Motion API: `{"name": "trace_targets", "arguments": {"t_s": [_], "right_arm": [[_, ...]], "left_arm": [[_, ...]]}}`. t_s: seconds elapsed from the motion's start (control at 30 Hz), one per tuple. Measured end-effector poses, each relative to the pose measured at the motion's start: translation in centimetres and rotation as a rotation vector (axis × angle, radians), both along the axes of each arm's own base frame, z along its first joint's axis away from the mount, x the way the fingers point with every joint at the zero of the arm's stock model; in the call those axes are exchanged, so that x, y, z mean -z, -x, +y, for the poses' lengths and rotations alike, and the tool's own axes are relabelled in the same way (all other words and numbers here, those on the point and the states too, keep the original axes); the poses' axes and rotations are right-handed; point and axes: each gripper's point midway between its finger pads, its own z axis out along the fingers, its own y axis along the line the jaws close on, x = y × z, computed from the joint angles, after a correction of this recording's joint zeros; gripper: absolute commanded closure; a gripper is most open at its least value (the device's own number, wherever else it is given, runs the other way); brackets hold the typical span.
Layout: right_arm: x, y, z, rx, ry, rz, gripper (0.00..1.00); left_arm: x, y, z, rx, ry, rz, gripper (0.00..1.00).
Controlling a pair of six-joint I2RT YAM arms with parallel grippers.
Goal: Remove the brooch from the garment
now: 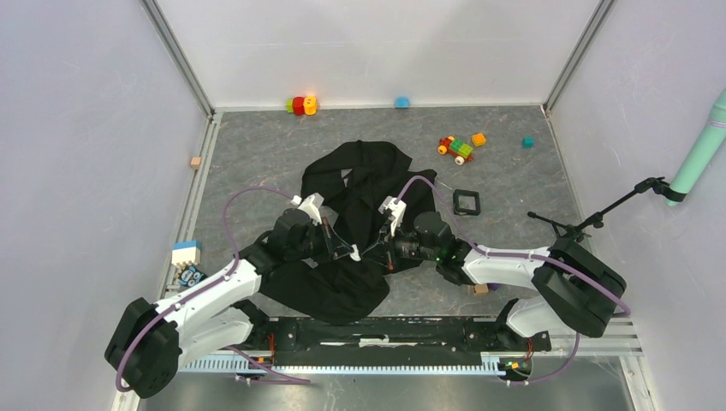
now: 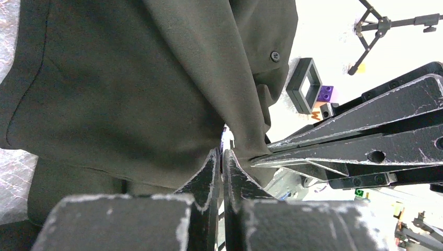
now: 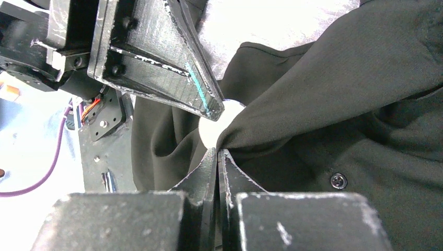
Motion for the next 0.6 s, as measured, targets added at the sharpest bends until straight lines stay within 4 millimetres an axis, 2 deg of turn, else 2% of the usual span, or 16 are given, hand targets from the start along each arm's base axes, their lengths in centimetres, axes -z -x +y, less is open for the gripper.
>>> {"name": "trace_targets", "arguments": {"t_s": [0.27, 0.47, 0.6], "right_arm": [[1.6, -0.8, -0.1, 0.045, 0.06, 0.039, 0.94], [2.7, -1.1, 0.1, 0.056, 0.102, 0.063, 0.94], [2.9, -1.3, 0.2, 0.072, 0.112, 0.078, 0.91]], "left_arm": [[0.4, 0.0, 0.3, 0.012, -0.027, -0.021, 0.98], [2.3, 0.6, 0.5, 0.043, -0.084, 0.029, 0.98], [1.7, 0.3, 0.7, 0.028, -0.083, 0.003, 0.98]]}}
